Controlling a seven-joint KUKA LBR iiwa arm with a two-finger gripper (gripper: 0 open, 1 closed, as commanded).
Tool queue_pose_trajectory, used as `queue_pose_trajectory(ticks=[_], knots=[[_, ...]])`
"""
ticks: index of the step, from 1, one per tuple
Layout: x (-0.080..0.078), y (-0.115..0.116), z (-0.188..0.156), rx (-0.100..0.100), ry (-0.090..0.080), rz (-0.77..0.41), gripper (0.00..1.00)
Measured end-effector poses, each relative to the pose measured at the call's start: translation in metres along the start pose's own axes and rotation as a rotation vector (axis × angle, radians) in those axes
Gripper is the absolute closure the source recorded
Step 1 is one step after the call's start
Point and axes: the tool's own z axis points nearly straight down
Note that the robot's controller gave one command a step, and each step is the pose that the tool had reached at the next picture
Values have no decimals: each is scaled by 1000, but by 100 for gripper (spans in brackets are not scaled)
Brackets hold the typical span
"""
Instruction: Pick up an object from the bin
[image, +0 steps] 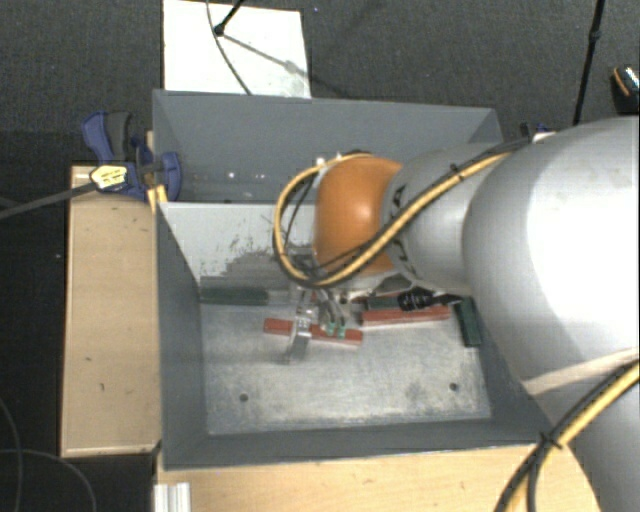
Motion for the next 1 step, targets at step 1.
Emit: queue_pose_trajectory(ticks=[1], knots=[[-1, 0, -1, -1, -2, 0, 0]])
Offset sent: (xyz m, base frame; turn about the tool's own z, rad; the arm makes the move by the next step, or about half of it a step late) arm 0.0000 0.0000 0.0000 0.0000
